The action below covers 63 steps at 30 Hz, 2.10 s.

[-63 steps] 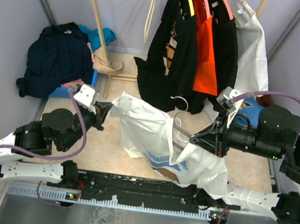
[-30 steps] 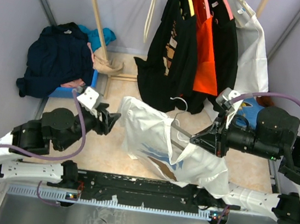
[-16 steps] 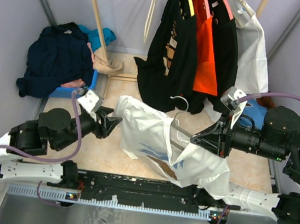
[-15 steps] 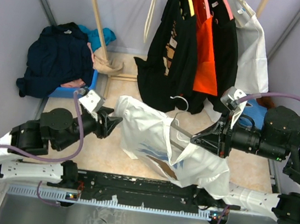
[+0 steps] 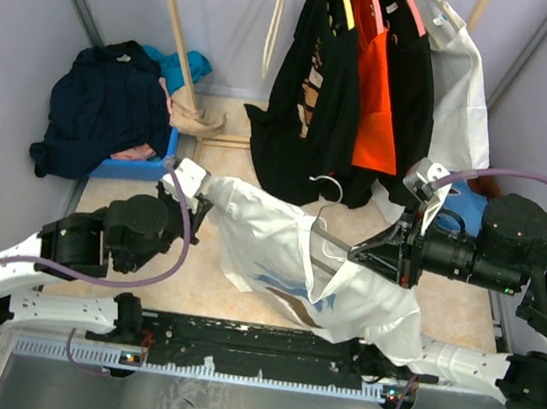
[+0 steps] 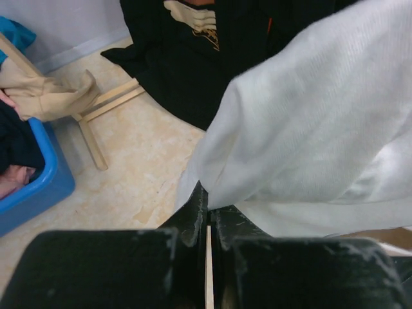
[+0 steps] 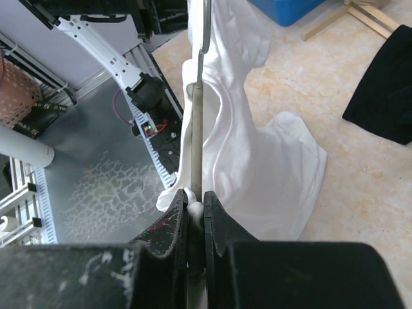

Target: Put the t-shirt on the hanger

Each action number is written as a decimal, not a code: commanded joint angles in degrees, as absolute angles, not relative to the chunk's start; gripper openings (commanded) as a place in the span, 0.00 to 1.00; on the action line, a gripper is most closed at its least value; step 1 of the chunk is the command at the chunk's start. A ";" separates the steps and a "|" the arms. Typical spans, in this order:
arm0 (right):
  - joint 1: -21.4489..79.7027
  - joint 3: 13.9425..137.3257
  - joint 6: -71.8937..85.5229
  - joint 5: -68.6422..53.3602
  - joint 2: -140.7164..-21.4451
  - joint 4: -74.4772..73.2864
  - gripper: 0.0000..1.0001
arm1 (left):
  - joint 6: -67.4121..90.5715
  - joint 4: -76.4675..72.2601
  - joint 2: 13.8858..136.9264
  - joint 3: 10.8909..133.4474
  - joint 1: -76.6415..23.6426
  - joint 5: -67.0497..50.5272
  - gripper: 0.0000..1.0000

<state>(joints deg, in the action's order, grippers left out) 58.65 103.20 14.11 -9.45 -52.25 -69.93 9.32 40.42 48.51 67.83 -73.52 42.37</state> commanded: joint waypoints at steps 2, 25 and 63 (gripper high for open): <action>58.45 103.51 13.89 -7.28 -51.59 -65.91 0.00 | 11.42 42.88 46.87 73.09 -73.40 47.48 0.00; 58.51 100.40 12.48 -10.71 -49.92 -64.84 0.00 | 24.58 54.21 47.95 81.32 -73.39 68.71 0.00; 58.45 100.41 11.08 -9.30 -54.06 -63.98 0.00 | 4.50 41.37 54.54 83.47 -73.13 39.17 0.57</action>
